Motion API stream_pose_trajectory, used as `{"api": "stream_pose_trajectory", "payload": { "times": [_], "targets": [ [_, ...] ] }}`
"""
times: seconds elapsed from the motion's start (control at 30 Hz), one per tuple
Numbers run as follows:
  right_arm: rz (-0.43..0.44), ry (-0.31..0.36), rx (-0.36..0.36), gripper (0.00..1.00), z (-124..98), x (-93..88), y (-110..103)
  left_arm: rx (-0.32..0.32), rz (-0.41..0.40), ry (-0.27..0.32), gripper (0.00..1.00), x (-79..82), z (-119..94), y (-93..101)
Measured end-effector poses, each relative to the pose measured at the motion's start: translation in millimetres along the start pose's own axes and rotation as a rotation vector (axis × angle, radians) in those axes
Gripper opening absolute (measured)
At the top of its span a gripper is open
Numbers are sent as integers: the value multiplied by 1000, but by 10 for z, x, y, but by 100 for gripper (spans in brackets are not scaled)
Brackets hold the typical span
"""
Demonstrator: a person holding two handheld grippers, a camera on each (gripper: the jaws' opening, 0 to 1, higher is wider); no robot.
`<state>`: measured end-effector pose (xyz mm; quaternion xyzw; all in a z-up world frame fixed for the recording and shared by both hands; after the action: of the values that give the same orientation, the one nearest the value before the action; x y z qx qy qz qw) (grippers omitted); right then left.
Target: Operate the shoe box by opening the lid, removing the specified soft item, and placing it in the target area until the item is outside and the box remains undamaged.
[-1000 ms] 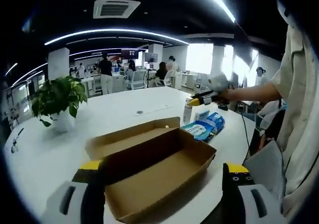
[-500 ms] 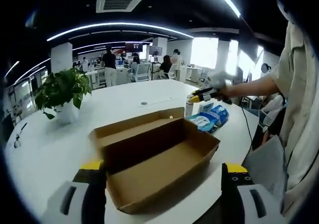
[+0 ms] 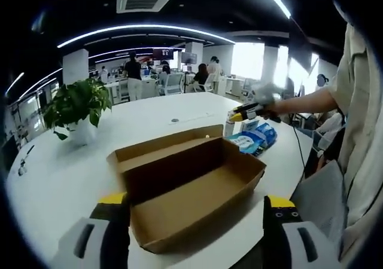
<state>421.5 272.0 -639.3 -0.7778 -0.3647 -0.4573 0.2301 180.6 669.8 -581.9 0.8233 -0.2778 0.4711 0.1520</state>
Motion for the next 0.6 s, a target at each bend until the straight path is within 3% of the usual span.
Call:
{"api": "stream_pose_trajectory", "payload": {
  "times": [0.27,0.6],
  "targets": [
    [4,-8,-15,21,-21,17,-21,43,-2,4,86,-24,-45,-51],
    [13,12,-44,27,-134,114,-80,152,-9,-31,69,-123,-71,-193]
  ]
}}
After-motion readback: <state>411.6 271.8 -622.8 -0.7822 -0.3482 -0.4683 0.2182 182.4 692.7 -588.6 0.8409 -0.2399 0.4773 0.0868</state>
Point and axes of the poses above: the point that each gripper's makers call its tool centre point, and the gripper's own axes: z roughly forward along the fingers, y roughly to its right, x roughly out of its top, the point moved 9 cm from there along -z, roughly backward along the fingers, and after that the axes turned 5 degrees about z, right-handed, at the moved point
